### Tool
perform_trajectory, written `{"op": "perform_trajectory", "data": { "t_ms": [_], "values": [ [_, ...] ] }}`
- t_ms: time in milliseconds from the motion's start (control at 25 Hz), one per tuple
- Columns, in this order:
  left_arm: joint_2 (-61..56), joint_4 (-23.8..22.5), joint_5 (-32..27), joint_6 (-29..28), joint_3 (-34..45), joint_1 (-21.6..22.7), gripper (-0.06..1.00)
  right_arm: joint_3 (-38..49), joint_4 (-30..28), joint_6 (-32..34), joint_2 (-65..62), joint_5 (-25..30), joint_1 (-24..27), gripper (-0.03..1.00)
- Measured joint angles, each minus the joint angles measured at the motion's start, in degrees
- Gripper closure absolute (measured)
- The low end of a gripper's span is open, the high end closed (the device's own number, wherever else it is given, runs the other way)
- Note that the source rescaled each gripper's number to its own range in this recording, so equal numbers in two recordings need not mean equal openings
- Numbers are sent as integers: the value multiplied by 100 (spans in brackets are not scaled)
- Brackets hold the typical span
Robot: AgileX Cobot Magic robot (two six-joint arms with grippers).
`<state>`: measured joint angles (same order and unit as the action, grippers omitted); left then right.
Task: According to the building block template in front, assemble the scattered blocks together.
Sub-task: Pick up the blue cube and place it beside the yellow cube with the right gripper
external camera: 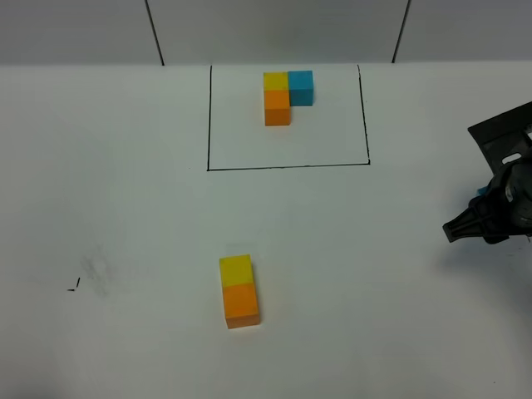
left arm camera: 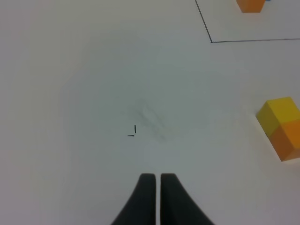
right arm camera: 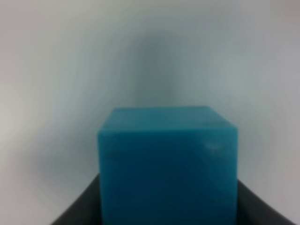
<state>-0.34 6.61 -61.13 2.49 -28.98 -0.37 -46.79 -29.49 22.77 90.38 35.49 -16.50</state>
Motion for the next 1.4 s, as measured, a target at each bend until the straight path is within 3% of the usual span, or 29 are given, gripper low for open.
{"op": "perform_trajectory", "data": {
  "t_ms": [200, 520, 720, 880, 1400],
  "values": [
    [0, 0, 0, 0, 0, 0, 94, 0, 441, -1174, -511, 332, -537, 44],
    [0, 0, 0, 0, 0, 0, 94, 0, 1163, -4546, -697, 890, -1399, 44],
    [0, 0, 0, 0, 0, 0, 94, 0, 1317, -6615, -697, 1068, -1574, 44],
    [0, 0, 0, 0, 0, 0, 94, 0, 1489, -7009, -697, 1095, -1623, 44],
    [0, 0, 0, 0, 0, 0, 94, -515, 1721, -7132, -697, 1412, -1622, 44]
  ]
}}
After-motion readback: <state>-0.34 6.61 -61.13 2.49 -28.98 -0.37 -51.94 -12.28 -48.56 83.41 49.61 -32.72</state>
